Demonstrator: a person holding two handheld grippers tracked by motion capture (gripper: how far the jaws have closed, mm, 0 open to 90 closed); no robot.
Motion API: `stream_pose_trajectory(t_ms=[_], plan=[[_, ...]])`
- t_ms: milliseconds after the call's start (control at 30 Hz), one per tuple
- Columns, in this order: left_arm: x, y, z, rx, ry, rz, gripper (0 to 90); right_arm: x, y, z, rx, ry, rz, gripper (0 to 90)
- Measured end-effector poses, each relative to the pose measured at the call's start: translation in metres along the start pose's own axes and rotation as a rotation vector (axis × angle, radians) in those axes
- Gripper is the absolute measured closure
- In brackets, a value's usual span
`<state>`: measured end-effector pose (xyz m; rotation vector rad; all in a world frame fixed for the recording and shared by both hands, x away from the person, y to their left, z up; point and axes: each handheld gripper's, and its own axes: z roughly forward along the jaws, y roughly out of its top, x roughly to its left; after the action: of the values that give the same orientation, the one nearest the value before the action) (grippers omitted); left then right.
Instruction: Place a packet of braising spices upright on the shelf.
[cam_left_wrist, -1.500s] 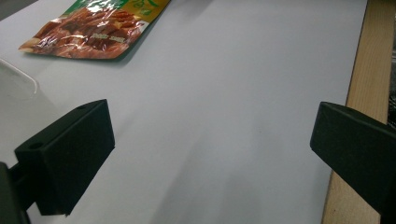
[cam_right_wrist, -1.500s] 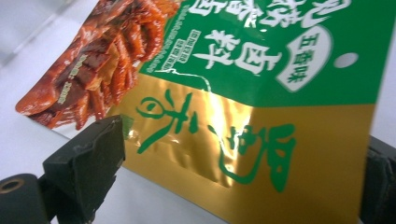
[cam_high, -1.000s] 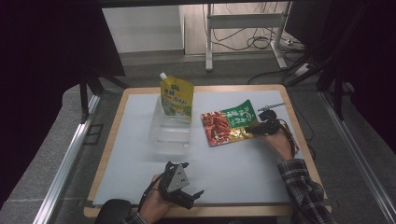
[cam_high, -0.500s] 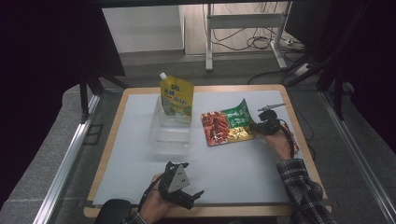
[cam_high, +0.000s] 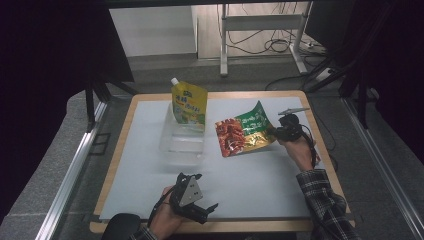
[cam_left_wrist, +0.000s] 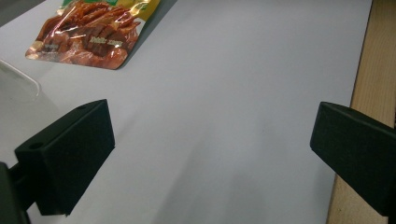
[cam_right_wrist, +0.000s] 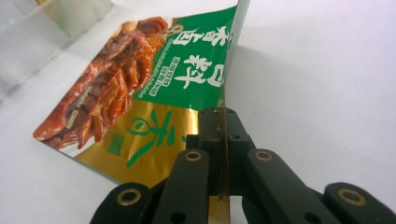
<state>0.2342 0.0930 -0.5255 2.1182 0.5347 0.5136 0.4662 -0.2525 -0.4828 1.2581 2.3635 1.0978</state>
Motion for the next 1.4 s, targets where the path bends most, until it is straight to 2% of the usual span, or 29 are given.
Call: stream_pose_trajectory(t_ms=[333,600,833,1267,1400], plan=[[0.001,0.0,-0.001,-0.006,0.012,-0.004,0.0,0.012,0.012,-0.012,-0.042,-0.013,-0.058,88.8],[0.001,0.001,-0.001,0.005,0.014,0.01,0.0,0.023,0.026,-0.023,-0.078,0.001,-0.086,88.7],[0.0,0.001,0.0,0.003,0.017,0.007,0.0,0.03,0.041,-0.03,-0.097,0.037,-0.097,88.7],[-0.001,0.001,-0.001,0.004,0.016,0.02,0.0,0.064,0.079,-0.042,-0.121,0.074,-0.158,89.0],[0.0,0.001,-0.002,-0.017,0.029,-0.004,0.0,0.074,0.088,-0.046,-0.122,0.078,-0.187,89.0]])
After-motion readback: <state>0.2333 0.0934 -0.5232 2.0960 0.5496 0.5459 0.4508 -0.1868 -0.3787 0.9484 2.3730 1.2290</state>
